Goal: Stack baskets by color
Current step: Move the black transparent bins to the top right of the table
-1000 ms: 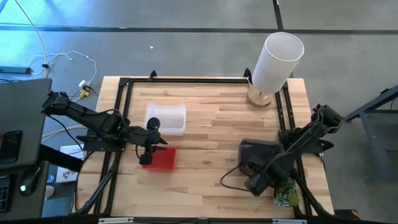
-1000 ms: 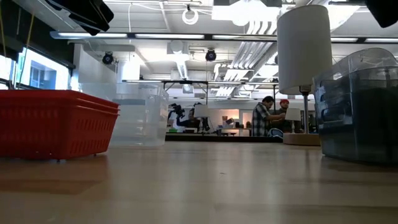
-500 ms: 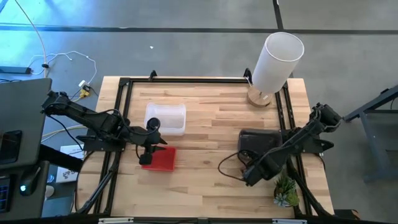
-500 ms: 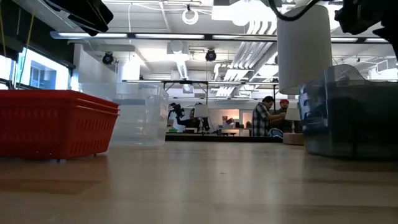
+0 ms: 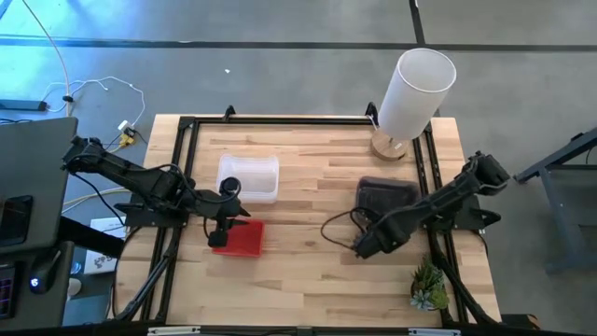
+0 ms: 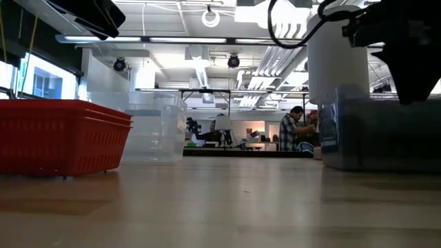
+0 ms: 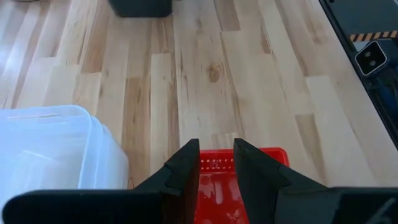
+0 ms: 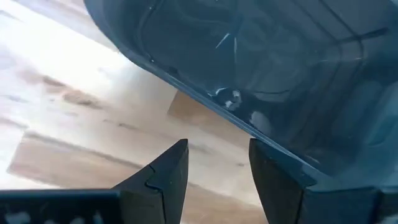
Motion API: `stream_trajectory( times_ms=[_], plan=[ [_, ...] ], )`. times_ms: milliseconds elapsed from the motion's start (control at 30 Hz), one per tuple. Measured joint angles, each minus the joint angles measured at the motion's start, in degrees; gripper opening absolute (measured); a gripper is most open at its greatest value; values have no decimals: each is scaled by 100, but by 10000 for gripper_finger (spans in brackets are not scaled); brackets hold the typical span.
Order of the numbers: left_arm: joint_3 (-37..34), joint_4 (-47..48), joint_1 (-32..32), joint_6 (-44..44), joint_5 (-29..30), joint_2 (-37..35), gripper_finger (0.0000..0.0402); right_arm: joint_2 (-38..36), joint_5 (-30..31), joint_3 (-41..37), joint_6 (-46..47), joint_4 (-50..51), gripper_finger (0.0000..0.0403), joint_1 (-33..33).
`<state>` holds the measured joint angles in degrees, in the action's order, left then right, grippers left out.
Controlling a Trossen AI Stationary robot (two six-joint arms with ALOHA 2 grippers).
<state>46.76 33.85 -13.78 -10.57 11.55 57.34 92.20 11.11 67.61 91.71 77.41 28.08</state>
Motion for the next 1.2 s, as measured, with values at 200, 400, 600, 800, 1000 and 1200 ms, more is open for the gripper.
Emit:
stream_trajectory(
  times_ms=[200,400,600,800,1000,1200],
  plan=[
    [0,-2,0,72,0,0,85,0,224,0,-448,185,158,-411],
    [0,-4,12,72,0,0,85,0,391,0,-963,357,158,-804],
    [0,152,310,77,-179,-12,85,0,451,0,-1271,648,158,-973],
    [-2,379,794,128,-216,-24,85,0,321,-46,-1269,701,158,-882],
    [-2,380,1200,372,-384,-24,85,0,-114,-631,-1250,716,158,-842],
    [-2,382,1464,327,-787,-24,85,0,54,-853,-1318,758,158,-842]
  ],
)
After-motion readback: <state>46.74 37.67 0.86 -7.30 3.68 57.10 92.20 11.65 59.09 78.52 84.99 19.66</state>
